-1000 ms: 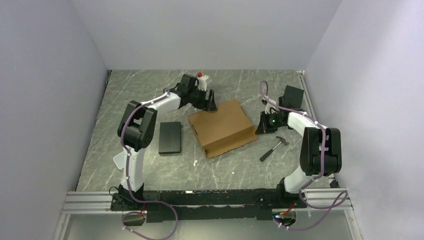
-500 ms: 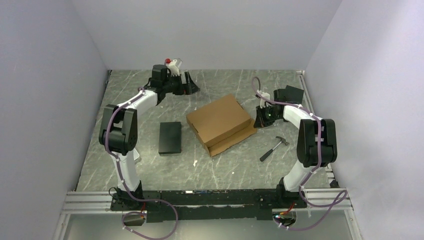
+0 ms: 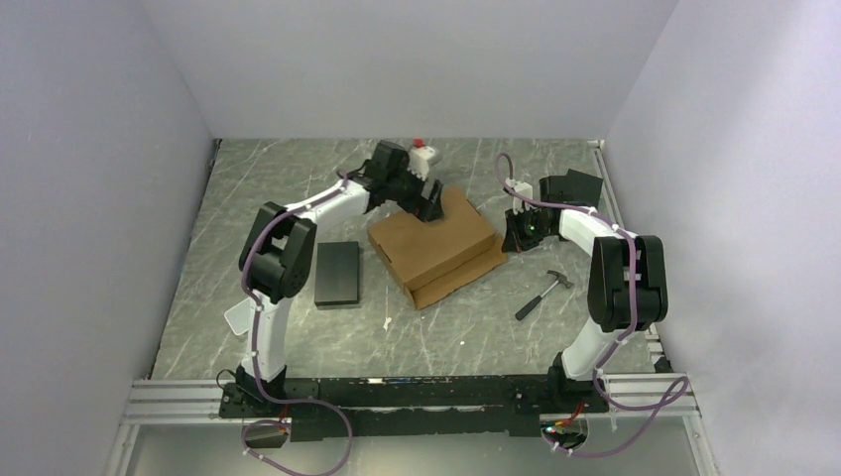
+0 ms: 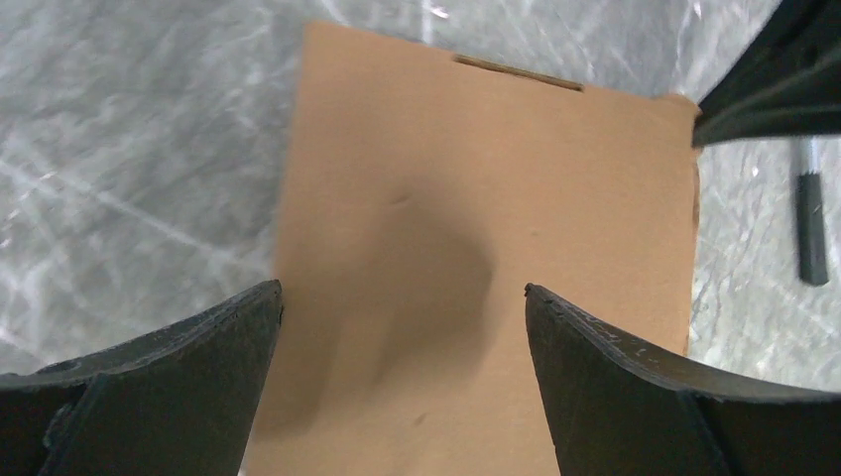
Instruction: Fold the paper box
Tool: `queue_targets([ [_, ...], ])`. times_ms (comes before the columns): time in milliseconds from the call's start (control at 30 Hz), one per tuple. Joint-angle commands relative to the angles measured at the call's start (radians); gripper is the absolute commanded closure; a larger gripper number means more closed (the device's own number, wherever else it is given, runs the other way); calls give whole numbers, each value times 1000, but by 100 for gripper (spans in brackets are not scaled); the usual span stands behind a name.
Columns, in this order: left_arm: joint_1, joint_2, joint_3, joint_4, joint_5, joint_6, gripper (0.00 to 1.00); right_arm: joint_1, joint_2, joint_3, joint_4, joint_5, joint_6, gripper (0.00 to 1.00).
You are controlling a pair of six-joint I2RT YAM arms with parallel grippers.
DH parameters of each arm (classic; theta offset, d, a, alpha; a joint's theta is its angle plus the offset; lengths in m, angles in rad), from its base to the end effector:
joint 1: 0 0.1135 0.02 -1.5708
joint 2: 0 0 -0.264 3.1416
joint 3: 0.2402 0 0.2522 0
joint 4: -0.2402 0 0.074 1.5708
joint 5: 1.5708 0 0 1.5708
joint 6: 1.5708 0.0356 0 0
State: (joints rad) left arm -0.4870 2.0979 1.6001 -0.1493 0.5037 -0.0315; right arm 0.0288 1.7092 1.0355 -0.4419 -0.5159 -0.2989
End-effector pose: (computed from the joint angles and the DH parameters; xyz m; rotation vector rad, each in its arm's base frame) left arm 0.4167 -0.2401 0.2140 0.7835 2.1127 -0.8411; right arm 0.3308 0.0271 0.1748 -0.5731 2.5053 0.5906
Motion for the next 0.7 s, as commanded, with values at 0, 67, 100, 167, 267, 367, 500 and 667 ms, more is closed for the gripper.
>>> queue_targets([
  [0, -65, 15, 59, -69, -112, 160, 5, 7, -17, 2, 51, 26, -8, 100],
  [67, -86, 14, 48, -58, -131, 163, 6, 8, -18, -4, 56, 31, -9, 100],
  [100, -96, 18, 43, -55, -145, 162, 7, 9, -19, -5, 57, 32, -10, 100],
  [167, -111, 31, 43, -67, -170, 165, 9, 11, -20, -10, 59, 37, -14, 100],
  [267, -117, 66, 70, -107, -203, 157, 12, 12, -25, -19, 64, 46, -21, 100],
  [367, -117, 88, 79, -128, -227, 145, 14, 13, -37, -38, 78, 59, -31, 100],
  [500, -117, 100, 80, -140, -213, 148, 16, 16, -42, -55, 86, 74, -47, 100],
  [667, -119, 62, 31, -126, -148, 168, 18, 28, -41, -58, 88, 71, -52, 100],
])
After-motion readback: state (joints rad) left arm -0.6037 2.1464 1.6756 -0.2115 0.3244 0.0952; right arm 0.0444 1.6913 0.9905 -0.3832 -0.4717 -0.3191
